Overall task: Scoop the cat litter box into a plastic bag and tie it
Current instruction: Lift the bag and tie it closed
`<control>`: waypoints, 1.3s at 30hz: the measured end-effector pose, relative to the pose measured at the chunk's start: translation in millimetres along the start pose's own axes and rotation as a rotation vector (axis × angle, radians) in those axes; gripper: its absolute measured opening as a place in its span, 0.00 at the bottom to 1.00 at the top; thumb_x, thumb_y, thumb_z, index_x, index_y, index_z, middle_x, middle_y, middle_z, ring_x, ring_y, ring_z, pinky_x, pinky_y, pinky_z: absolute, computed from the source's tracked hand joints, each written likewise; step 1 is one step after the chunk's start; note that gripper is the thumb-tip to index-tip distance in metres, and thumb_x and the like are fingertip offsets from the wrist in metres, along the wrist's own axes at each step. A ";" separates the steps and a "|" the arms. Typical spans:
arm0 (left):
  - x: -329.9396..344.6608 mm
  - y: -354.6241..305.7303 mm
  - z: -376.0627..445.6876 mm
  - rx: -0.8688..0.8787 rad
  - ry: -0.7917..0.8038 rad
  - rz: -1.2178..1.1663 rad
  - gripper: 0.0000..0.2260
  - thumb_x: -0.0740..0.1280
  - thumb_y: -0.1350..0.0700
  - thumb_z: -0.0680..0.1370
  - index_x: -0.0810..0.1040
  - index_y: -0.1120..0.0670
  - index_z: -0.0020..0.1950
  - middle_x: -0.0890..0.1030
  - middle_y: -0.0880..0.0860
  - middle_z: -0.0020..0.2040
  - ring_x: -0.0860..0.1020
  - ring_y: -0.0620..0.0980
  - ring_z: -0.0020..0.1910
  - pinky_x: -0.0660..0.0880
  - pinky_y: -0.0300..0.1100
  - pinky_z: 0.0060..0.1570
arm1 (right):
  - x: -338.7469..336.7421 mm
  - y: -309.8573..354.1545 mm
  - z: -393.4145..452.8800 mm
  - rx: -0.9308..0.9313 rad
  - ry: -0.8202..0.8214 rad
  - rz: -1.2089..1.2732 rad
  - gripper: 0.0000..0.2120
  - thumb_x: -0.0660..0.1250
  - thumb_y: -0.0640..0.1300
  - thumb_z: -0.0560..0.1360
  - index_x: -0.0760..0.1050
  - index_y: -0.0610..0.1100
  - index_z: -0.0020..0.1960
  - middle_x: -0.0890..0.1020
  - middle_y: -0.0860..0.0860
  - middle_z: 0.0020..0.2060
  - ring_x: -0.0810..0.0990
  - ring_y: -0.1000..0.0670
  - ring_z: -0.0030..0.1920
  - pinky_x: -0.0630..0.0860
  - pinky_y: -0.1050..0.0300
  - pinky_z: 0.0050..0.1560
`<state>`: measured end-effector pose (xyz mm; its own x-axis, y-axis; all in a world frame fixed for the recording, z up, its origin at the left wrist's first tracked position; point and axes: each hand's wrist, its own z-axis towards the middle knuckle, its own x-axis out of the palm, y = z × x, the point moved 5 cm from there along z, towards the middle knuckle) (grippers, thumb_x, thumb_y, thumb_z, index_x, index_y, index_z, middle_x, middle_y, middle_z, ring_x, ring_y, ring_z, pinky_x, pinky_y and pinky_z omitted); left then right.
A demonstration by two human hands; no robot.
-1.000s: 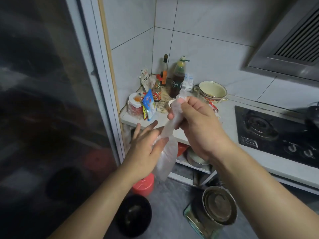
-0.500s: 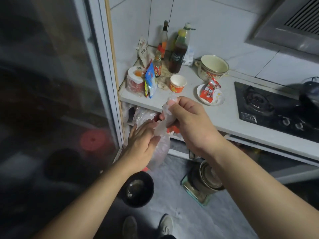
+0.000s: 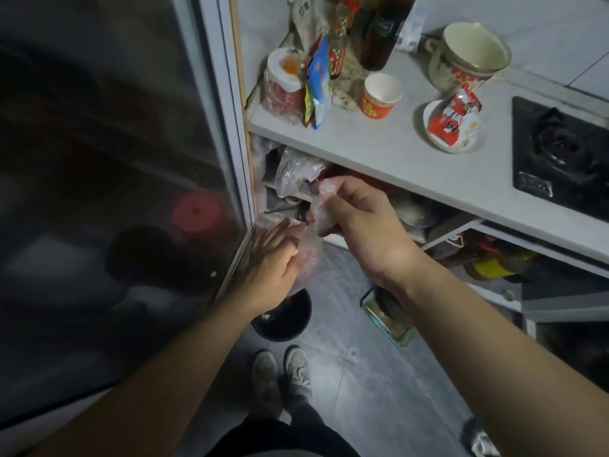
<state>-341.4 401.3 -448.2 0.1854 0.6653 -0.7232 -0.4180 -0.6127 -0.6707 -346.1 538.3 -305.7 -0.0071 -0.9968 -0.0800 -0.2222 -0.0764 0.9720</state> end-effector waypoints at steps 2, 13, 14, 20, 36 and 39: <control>8.8 12.2 -5.4 -0.021 0.006 0.020 0.10 0.67 0.60 0.81 0.79 0.63 0.60 0.74 0.54 0.73 0.66 0.53 0.76 0.61 0.54 0.76 | 2.0 -13.3 2.5 0.017 0.000 -0.001 0.08 0.62 0.37 0.83 0.79 0.39 0.49 0.83 0.44 0.38 0.80 0.47 0.39 0.80 0.43 0.49; 41.8 41.4 -19.4 -0.165 0.118 -0.041 0.16 0.69 0.56 0.78 0.77 0.56 0.65 0.76 0.53 0.71 0.71 0.53 0.73 0.64 0.54 0.73 | -1.8 -107.4 16.6 0.084 -0.011 -0.179 0.09 0.65 0.46 0.77 0.79 0.42 0.44 0.83 0.36 0.42 0.81 0.33 0.45 0.78 0.33 0.51; 48.4 48.0 -22.3 -0.203 0.137 -0.054 0.22 0.70 0.56 0.77 0.74 0.55 0.71 0.73 0.52 0.74 0.68 0.50 0.74 0.62 0.53 0.75 | -2.4 -124.1 18.1 0.096 -0.014 -0.220 0.10 0.66 0.48 0.76 0.80 0.42 0.43 0.83 0.37 0.42 0.81 0.34 0.45 0.78 0.34 0.50; 97.0 92.5 -50.4 -0.353 0.343 0.023 0.27 0.67 0.53 0.75 0.71 0.50 0.75 0.69 0.52 0.77 0.65 0.53 0.77 0.61 0.62 0.74 | 3.3 -230.0 31.5 0.182 -0.015 -0.280 0.17 0.67 0.35 0.76 0.81 0.58 0.41 0.86 0.53 0.45 0.84 0.51 0.50 0.79 0.45 0.57; 261.6 247.1 -142.4 -0.499 0.683 0.221 0.29 0.61 0.50 0.83 0.55 0.48 0.82 0.53 0.47 0.83 0.49 0.47 0.82 0.47 0.52 0.80 | 54.9 -514.0 56.3 0.315 0.283 -0.607 0.11 0.59 0.36 0.82 0.81 0.38 0.55 0.80 0.47 0.39 0.73 0.58 0.30 0.69 0.71 0.30; 285.7 270.3 -161.7 -0.508 0.720 0.235 0.30 0.61 0.49 0.82 0.53 0.48 0.83 0.52 0.47 0.83 0.48 0.47 0.82 0.47 0.52 0.80 | 70.2 -548.2 51.4 0.281 0.351 -0.629 0.11 0.59 0.35 0.81 0.81 0.38 0.54 0.80 0.49 0.37 0.74 0.54 0.31 0.68 0.74 0.32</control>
<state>-257.6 356.6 -862.7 0.7267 0.1765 -0.6639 -0.1051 -0.9265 -0.3613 -274.9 511.5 -855.5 0.5015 -0.7207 -0.4786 -0.3216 -0.6689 0.6702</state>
